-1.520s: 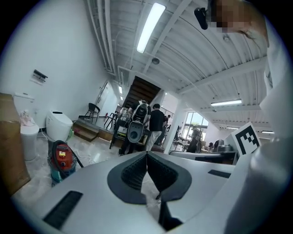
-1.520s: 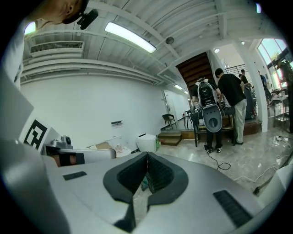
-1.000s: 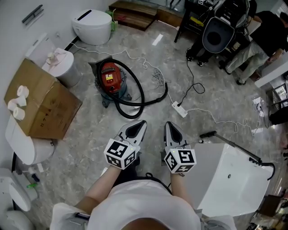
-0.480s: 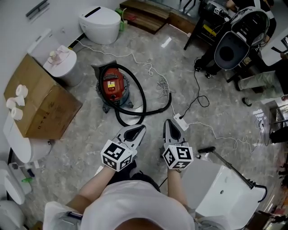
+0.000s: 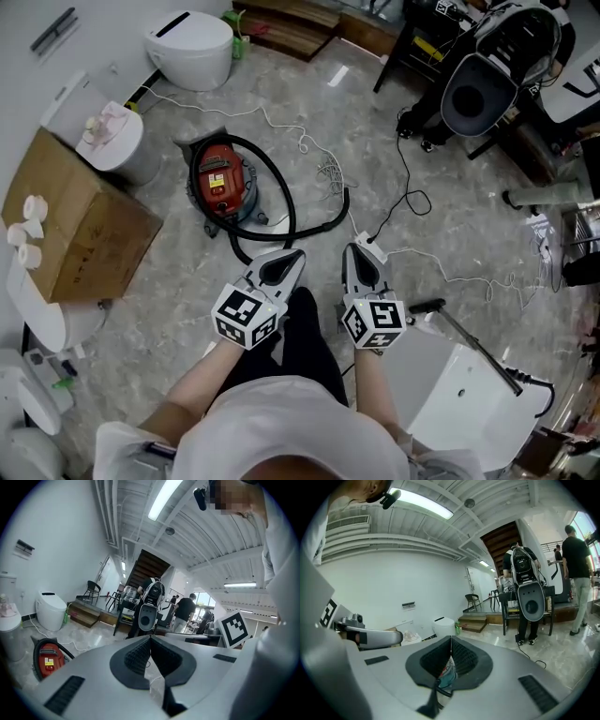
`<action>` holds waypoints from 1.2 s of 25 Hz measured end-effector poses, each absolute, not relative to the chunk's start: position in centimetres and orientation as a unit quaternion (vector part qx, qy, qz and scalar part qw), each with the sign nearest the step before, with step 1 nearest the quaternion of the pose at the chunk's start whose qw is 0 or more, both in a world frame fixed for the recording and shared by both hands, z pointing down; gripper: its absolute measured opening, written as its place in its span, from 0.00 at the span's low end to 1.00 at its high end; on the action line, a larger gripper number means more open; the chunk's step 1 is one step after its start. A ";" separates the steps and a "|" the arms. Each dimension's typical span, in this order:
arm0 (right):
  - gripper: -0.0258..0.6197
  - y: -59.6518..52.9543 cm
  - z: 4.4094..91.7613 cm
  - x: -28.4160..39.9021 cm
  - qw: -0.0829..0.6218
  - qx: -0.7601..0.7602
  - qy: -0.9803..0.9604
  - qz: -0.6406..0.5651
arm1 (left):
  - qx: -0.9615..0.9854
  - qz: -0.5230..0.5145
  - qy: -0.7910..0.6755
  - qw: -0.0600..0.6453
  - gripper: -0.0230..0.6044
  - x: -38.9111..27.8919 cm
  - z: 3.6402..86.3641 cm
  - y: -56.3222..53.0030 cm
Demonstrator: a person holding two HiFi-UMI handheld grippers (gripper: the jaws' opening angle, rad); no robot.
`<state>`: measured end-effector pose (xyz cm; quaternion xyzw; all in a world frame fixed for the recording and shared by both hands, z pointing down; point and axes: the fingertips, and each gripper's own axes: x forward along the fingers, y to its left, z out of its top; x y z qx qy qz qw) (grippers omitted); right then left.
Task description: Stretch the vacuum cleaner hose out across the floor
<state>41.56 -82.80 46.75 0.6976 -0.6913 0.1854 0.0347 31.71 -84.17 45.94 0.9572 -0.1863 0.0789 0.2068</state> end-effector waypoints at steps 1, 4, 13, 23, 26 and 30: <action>0.06 -83.0 46.8 41.9 0.035 0.698 -0.690 0.188 | 0.957 0.078 -0.190 0.207 0.05 32.0 45.9 -84.5; 0.06 -83.5 46.8 42.9 0.039 0.691 -0.696 0.192 | 0.956 0.074 -0.196 0.204 0.05 33.1 46.0 -85.6; 0.06 -85.2 50.8 47.8 0.050 0.727 -0.650 0.214 | 0.959 0.071 -0.189 0.199 0.05 34.4 49.7 -88.2; 0.06 -87.9 55.5 51.2 0.016 0.742 -0.640 0.197 | 0.954 0.083 -0.183 0.222 0.05 35.8 56.4 -90.7; 0.06 -88.8 57.2 51.6 0.011 0.741 -0.646 0.185 | 0.954 0.083 -0.180 0.226 0.05 36.4 58.8 -91.0; 0.06 -89.1 60.5 52.6 0.003 0.745 -0.642 0.180 | 0.953 0.087 -0.179 0.227 0.05 37.2 62.6 -90.9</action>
